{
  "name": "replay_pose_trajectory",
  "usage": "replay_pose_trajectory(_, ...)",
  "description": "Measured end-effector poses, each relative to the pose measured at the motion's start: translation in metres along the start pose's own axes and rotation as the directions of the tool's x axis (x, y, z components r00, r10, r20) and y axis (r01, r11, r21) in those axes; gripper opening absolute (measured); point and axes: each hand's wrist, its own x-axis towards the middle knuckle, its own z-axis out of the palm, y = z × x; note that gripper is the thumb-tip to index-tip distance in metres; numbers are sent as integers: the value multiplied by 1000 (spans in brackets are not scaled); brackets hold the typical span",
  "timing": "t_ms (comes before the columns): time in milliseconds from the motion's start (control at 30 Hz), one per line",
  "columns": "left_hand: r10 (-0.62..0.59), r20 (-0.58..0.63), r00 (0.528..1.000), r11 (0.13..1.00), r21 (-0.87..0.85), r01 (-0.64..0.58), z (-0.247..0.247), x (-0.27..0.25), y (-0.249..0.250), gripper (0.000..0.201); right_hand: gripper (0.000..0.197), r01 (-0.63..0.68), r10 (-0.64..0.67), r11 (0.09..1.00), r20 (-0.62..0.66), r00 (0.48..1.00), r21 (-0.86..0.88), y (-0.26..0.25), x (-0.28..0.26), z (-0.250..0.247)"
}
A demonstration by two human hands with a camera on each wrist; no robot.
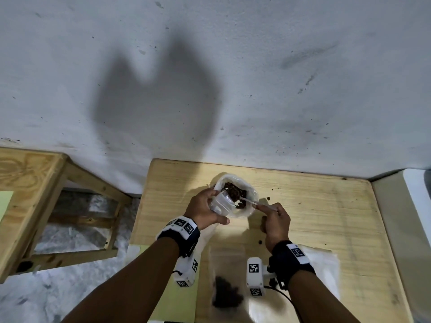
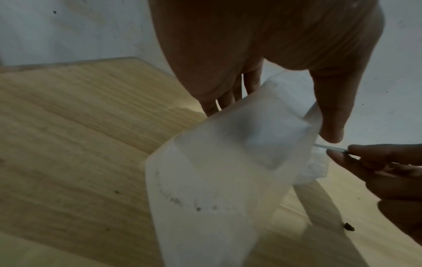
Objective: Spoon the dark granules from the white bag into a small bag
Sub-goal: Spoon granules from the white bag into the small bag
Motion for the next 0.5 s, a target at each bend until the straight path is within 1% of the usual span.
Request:
replay_pose_trajectory(167,10,11,1000,1000,28,-10,-1,1,0,102,37,71,-71,997,38,997,0,-18,-1,-19)
replay_pose_trajectory(233,13,13,1000,999,40,-13,-1,0,1,102,38,99,-100,995,58,993,18,-27,-4,-24)
replay_pose_trajectory(333,16,12,1000,998,53,-16,-1,0,1,102,37,171,-176,984,102,979,52,-38,-9,-29)
replay_pose_trajectory(433,19,11,1000,999,48,-19,1,0,1,104,27,266,-265,964,178,948,20,-45,-14,-26)
replay_pose_trajectory(500,23,10,1000,998,51,-23,2,1,2,105,34,372,-346,926,250,904,-64,-45,-16,-20)
